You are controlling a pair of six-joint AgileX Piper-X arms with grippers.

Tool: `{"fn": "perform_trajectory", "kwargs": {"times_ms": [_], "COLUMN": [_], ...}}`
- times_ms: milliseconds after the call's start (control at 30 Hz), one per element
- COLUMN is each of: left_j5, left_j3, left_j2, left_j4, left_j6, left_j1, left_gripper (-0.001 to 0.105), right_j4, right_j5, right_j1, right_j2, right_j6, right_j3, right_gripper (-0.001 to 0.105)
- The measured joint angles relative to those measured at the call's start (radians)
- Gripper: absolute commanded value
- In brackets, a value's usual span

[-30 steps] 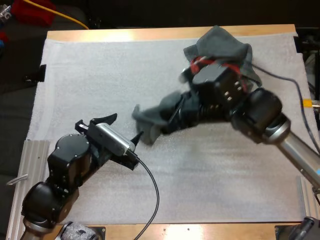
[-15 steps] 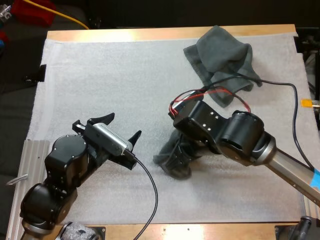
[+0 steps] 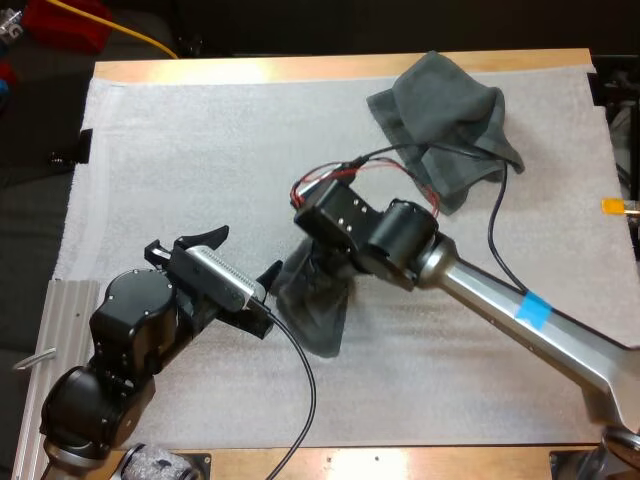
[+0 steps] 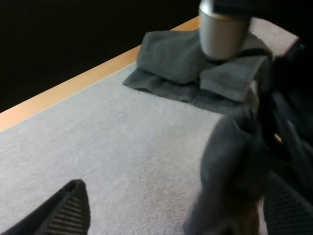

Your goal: Pick towel from pile, fold and stack

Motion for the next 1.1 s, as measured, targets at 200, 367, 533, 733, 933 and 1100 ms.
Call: {"fn": "perform_trajectory", "kwargs": {"times_ms": [200,367,533,733,933,1100], "left_j5": [0.000,0.000,0.000,0.000,0.000,0.000], "left_j3": [0.000,0.000,0.000,0.000,0.000,0.000], "left_j2": [0.000,0.000,0.000,0.000,0.000,0.000], "left_j4": [0.000,0.000,0.000,0.000,0.000,0.000], "left_j6": [0.000,0.000,0.000,0.000,0.002,0.014], "left_j1": [0.000,0.000,0.000,0.000,0.000,0.000], "left_gripper": [0.070,0.070,0.070,0.070,0.070,0.070], "right_j4": [-0.151,-0.282,-0.350,-0.389,-0.390,-0.364], "right_j5": [-0.010,-0.051,-0.089,-0.077,0.013,0.033], "right_j1": [-0.058,-0.087,-0.106,-0.114,-0.114,-0.114], "right_j2": [0.012,0.024,0.040,0.042,0.037,0.001], "right_j6": [-0.007,-0.007,-0.007,-0.007,-0.007,-0.007], "right_j3": [0.000,0.000,0.000,0.000,0.000,0.000], "right_gripper": [0.000,0.000,0.026,0.077,0.072,0.072]}}
